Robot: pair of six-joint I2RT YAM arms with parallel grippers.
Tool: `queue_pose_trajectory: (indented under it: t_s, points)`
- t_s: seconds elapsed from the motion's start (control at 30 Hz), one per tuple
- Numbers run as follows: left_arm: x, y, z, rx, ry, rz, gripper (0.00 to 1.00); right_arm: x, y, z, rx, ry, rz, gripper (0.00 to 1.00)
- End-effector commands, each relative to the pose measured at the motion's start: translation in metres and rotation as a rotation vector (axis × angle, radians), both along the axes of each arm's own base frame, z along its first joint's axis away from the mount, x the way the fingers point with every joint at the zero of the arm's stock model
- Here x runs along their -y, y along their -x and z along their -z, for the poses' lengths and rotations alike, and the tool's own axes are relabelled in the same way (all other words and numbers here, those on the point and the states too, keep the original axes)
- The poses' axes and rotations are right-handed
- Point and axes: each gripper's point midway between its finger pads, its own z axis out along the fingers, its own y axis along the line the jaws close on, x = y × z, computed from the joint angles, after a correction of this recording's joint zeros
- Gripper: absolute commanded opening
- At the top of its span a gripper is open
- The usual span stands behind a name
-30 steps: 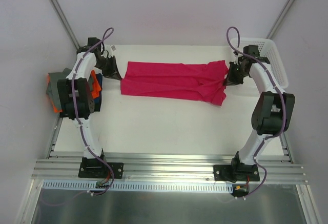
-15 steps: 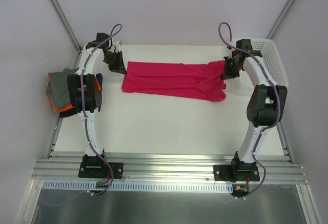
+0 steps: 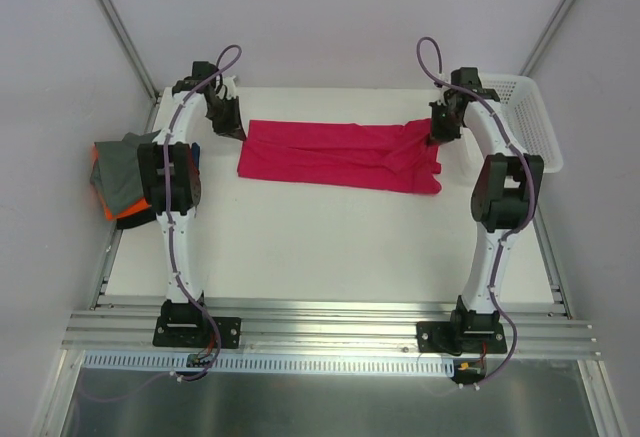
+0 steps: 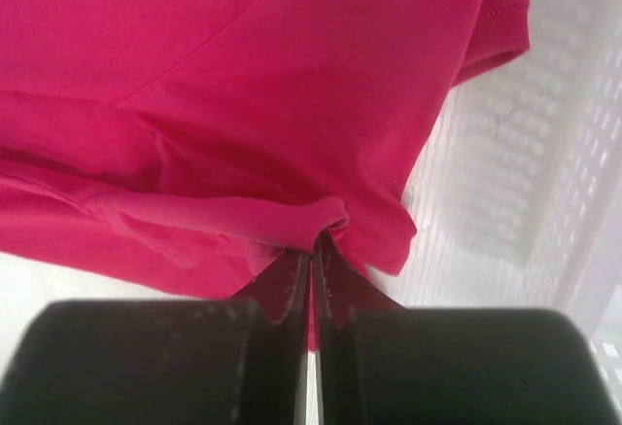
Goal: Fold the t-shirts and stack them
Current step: Fold the other side of the tshirt into a rectangle
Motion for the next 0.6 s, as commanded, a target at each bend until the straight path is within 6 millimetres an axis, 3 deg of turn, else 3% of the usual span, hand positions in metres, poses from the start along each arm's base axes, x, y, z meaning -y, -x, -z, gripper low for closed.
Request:
queue_pose_trajectory:
  t_s: [0.0,0.17,0.43,0.47,0.57]
  points:
    - [-0.008,-0.017,-0.002,0.059,-0.078,-0.007,0.0,0.002,-0.021,-0.01,0.046,-0.006,0.016,0.0]
    - [-0.013,-0.027,0.005,0.067,-0.1,-0.02,0.0,-0.001,-0.033,0.005,0.04,-0.004,0.019,0.0]
    - [-0.028,-0.035,0.015,0.072,-0.173,-0.075,0.0,0.004,-0.046,0.012,0.053,0.013,0.032,0.0]
    - [-0.015,-0.035,0.015,0.075,-0.174,-0.054,0.0,0.004,-0.047,0.013,0.055,0.014,0.033,0.0]
    - [-0.01,-0.039,0.011,0.095,-0.178,-0.051,0.0,0.008,-0.052,0.012,0.066,0.022,0.043,0.0]
